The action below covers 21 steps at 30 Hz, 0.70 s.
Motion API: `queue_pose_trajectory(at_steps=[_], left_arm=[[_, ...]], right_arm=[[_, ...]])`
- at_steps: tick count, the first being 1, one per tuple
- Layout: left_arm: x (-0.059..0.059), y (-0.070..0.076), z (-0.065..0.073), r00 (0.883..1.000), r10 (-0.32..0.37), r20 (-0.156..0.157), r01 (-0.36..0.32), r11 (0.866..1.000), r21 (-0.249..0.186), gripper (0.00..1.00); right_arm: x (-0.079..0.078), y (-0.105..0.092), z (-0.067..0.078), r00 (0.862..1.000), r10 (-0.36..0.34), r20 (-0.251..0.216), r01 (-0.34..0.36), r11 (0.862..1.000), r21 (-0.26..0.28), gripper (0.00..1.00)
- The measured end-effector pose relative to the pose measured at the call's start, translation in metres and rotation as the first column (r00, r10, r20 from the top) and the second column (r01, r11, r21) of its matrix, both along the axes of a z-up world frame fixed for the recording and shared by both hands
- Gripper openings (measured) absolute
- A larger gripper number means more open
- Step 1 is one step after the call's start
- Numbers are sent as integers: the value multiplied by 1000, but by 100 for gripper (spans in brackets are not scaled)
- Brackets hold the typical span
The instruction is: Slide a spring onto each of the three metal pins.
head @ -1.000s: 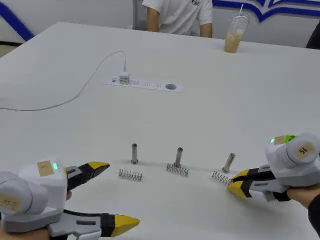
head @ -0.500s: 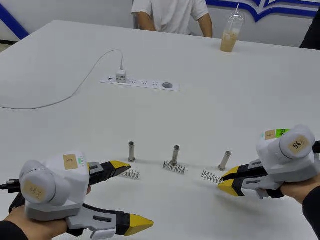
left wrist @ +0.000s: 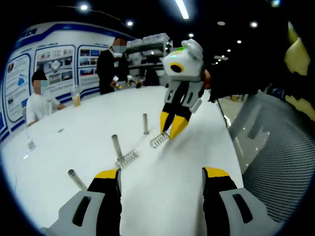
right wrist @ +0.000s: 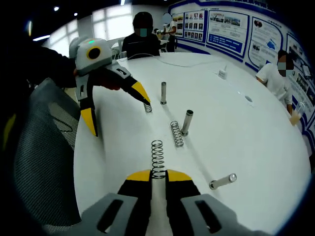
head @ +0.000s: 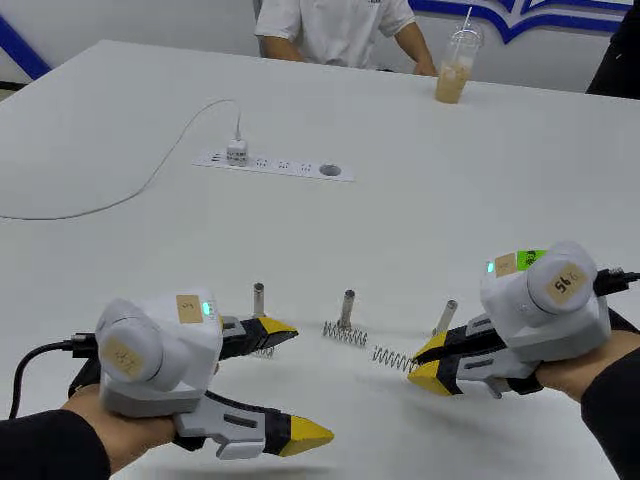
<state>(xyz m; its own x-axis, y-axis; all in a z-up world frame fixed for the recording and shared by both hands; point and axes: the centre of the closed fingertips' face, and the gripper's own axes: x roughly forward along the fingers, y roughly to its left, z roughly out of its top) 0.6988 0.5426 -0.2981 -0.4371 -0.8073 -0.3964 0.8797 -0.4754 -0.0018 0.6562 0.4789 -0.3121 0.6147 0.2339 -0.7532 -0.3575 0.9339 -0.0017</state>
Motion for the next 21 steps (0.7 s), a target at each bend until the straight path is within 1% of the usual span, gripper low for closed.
queue_pose_trajectory(at_steps=[7,10,21], left_arm=[[-2,-8,2,1000,-16,5,16,1000,-10,61],[-5,-9,1,999,-33,14,33,999,-11,56],[-14,-10,-3,996,-77,50,77,997,-10,44]], right_arm=[[8,15,4,998,59,-1,-59,998,-7,11],[10,21,5,997,83,-5,-83,997,-9,11],[13,40,7,987,157,-28,-158,987,-9,11]])
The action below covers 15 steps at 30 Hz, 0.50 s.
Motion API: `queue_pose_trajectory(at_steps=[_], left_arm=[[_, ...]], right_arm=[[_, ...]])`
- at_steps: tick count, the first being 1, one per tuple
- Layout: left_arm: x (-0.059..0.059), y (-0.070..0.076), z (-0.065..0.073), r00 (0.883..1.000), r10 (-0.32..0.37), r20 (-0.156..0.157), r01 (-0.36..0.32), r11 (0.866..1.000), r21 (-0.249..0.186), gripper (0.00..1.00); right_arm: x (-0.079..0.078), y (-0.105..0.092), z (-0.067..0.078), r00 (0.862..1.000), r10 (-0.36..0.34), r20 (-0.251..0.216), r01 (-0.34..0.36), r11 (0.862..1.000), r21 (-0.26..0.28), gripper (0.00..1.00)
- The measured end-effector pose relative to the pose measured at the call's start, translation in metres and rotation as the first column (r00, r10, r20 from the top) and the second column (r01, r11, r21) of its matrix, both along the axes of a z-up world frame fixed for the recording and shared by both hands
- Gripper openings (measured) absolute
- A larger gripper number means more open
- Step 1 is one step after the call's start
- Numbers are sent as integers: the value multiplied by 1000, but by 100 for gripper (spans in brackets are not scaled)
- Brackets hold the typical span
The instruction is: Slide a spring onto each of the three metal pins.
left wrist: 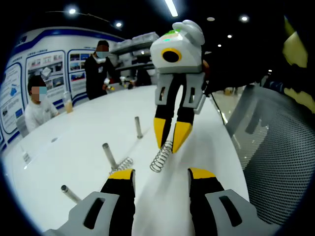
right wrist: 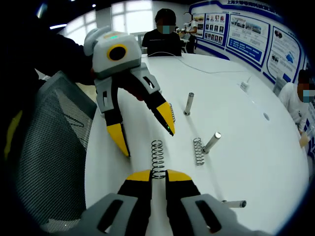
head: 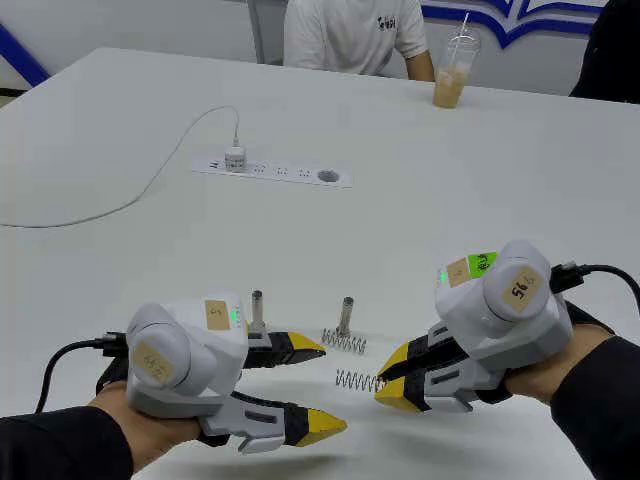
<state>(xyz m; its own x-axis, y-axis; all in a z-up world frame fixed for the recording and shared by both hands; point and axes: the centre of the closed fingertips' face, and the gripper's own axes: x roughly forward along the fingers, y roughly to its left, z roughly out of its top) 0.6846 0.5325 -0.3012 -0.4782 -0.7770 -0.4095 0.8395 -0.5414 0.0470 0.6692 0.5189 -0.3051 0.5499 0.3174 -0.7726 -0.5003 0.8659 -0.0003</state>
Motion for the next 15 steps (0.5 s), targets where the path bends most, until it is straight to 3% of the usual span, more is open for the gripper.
queue_pose_trajectory(at_steps=[9,15], left_arm=[[-6,0,-1,999,-27,29,27,1000,-8,32],[-13,2,-1,996,-61,70,63,998,-21,22]], right_arm=[[0,8,-1,999,34,-21,-34,999,-6,11],[-2,13,-1,998,54,-33,-55,998,-9,11]])
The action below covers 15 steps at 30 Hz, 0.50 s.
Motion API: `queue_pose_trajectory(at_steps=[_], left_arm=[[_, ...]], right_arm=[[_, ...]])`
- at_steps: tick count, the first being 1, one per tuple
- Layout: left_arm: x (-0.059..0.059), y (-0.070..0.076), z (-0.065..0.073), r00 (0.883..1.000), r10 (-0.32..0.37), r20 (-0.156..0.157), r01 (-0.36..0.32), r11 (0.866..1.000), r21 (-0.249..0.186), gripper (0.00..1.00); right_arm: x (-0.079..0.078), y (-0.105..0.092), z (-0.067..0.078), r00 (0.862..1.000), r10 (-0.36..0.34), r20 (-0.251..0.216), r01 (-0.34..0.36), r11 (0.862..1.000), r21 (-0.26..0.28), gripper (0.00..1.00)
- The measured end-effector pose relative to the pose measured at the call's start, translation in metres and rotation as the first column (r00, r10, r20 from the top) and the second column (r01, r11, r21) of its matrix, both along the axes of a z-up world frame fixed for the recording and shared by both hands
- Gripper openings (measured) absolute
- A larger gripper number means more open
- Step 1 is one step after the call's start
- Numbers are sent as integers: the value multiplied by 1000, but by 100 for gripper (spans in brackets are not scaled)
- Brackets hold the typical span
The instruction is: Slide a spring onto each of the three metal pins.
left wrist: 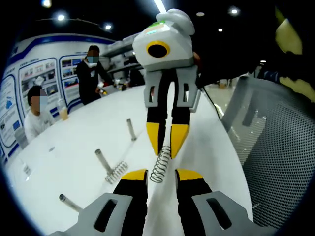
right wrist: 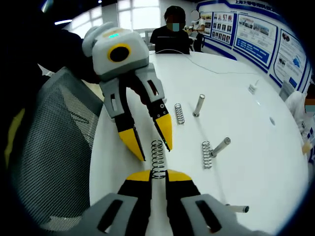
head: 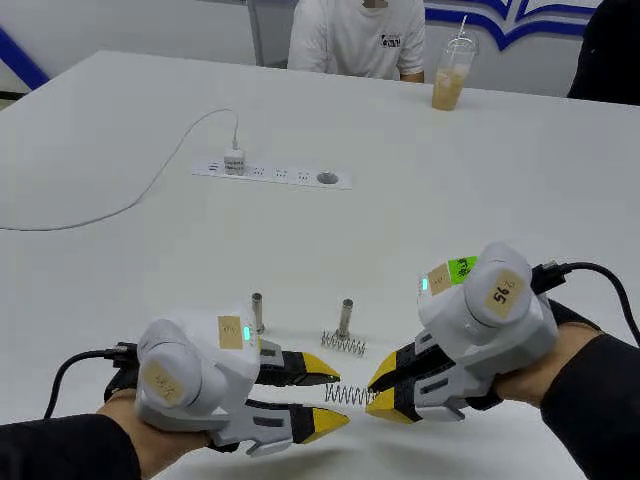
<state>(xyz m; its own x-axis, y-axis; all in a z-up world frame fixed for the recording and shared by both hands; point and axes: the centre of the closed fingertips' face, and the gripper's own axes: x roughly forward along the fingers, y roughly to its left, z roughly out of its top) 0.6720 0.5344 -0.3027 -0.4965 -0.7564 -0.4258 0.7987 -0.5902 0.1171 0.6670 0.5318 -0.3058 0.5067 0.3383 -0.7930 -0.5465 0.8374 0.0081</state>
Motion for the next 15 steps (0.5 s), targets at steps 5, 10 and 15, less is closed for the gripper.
queue_pose_trajectory(at_steps=[5,10,15], left_arm=[[0,0,-3,1000,-11,29,11,1000,0,17],[0,1,-4,999,-17,47,17,1000,-1,13],[0,1,-6,998,-23,58,23,1000,1,12]], right_arm=[[-2,3,1,1000,8,-9,-8,1000,3,11],[-4,5,2,1000,9,-18,-9,1000,9,11],[-2,7,11,1000,2,-9,-1,999,36,11]])
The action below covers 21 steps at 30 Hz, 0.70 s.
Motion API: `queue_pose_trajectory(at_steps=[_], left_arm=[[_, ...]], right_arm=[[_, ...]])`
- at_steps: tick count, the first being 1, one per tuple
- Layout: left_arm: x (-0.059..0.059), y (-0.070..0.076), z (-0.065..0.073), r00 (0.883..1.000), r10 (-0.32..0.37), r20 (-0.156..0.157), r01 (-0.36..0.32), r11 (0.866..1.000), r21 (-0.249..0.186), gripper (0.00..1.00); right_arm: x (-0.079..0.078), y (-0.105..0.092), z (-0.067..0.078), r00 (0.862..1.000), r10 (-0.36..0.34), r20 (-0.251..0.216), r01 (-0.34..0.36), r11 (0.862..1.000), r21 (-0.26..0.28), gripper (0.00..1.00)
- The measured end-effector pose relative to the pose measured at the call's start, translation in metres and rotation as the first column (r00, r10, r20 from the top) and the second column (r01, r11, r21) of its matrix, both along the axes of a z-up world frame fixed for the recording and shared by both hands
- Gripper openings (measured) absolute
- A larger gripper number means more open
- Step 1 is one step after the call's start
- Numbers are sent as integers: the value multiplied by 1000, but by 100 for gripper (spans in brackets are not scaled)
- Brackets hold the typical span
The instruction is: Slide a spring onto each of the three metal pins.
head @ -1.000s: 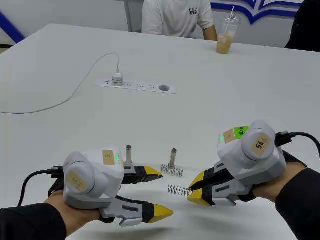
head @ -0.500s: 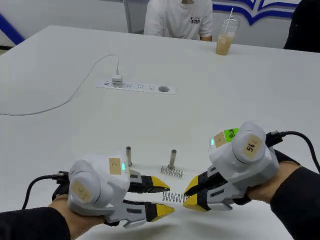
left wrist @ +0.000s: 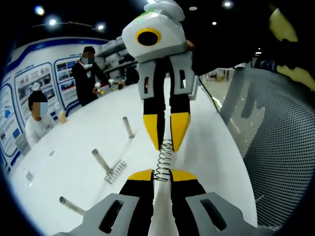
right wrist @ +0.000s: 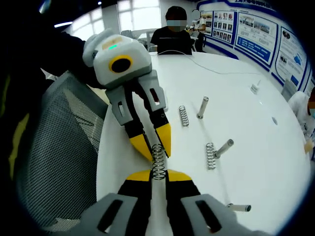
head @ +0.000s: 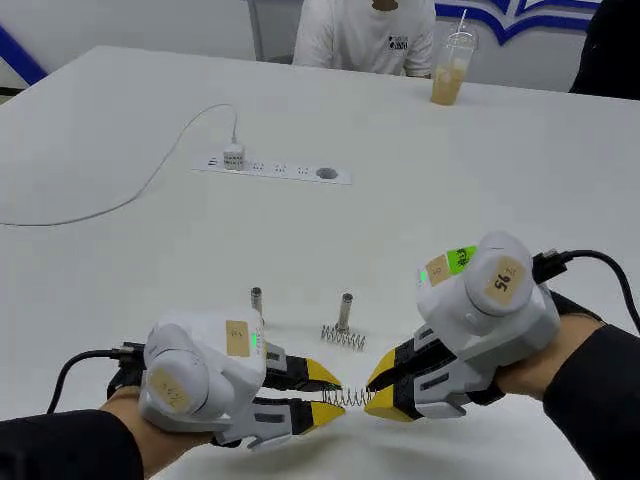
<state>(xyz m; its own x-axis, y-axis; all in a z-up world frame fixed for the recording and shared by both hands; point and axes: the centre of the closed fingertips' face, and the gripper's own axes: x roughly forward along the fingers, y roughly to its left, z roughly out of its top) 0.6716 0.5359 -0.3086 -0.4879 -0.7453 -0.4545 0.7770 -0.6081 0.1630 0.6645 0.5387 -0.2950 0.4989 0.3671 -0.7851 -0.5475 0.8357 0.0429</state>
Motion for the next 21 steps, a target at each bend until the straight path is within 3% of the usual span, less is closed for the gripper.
queue_pose_trajectory(at_steps=[8,21], left_arm=[[-1,-1,-1,1000,-2,0,2,1000,-1,11],[0,-2,1,1000,14,-21,-14,1000,-3,12]], right_arm=[[8,5,14,999,-8,51,7,1000,18,11],[22,13,26,991,-15,131,10,999,35,11]])
